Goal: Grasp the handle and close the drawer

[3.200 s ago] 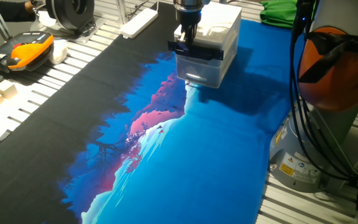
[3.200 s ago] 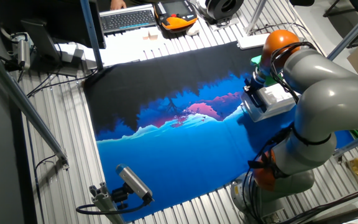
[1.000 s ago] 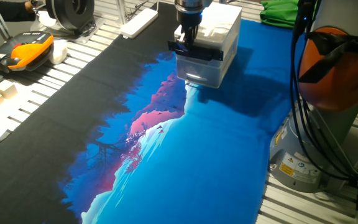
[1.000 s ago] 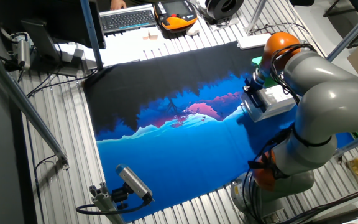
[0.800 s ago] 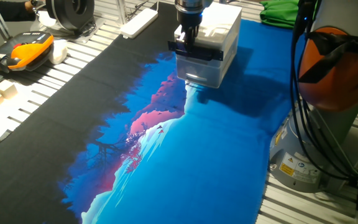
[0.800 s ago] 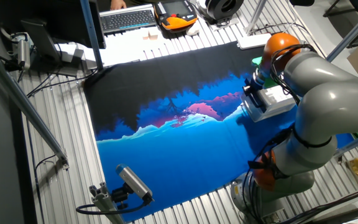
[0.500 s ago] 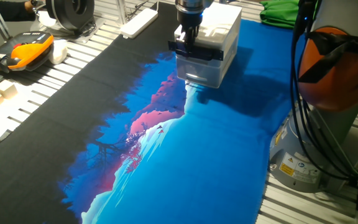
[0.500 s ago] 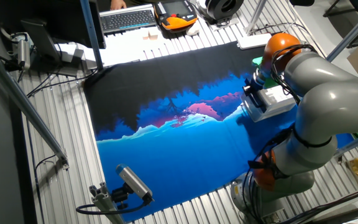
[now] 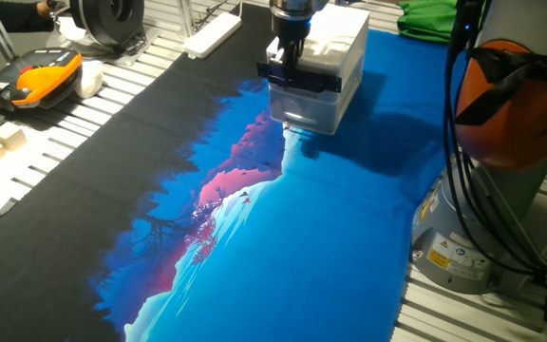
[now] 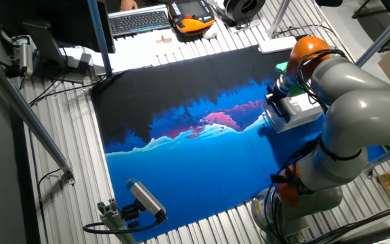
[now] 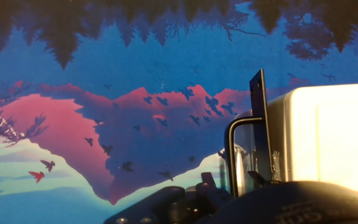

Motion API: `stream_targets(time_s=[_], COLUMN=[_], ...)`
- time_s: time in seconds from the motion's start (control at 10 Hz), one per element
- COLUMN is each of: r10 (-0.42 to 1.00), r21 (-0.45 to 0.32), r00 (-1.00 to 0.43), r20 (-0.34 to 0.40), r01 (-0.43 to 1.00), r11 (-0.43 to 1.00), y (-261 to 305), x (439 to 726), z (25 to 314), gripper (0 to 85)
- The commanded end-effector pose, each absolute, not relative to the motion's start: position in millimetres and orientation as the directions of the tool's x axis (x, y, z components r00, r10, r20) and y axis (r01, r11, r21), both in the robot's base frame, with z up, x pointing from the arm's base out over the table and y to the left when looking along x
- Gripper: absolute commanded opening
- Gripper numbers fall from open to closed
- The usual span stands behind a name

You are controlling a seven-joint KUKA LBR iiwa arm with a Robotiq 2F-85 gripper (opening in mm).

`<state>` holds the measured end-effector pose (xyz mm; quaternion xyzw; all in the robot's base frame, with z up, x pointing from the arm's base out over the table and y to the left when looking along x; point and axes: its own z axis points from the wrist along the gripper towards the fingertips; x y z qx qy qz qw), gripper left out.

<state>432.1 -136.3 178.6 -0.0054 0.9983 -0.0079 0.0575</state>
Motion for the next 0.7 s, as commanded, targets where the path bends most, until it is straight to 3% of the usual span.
stream_targets(time_s=[0.0,0.2,0.3,0.6], r10=[-0.014,-0.019,-0.022,-0.031], r21=[-0.018,-0.021,-0.023,-0.031], r00=[-0.993,-0.993,-0.993,-0.993], r20=[-0.115,-0.116,-0.116,-0.113], r01=[-0.012,-0.016,-0.019,-0.028], r11=[1.0,1.0,1.0,0.999], y=[-136.3,-136.3,-136.1,-136.1], x=[432.0,432.0,432.2,432.1], z=[178.5,178.5,178.2,178.3], gripper=[34.0,34.0,17.0,17.0])
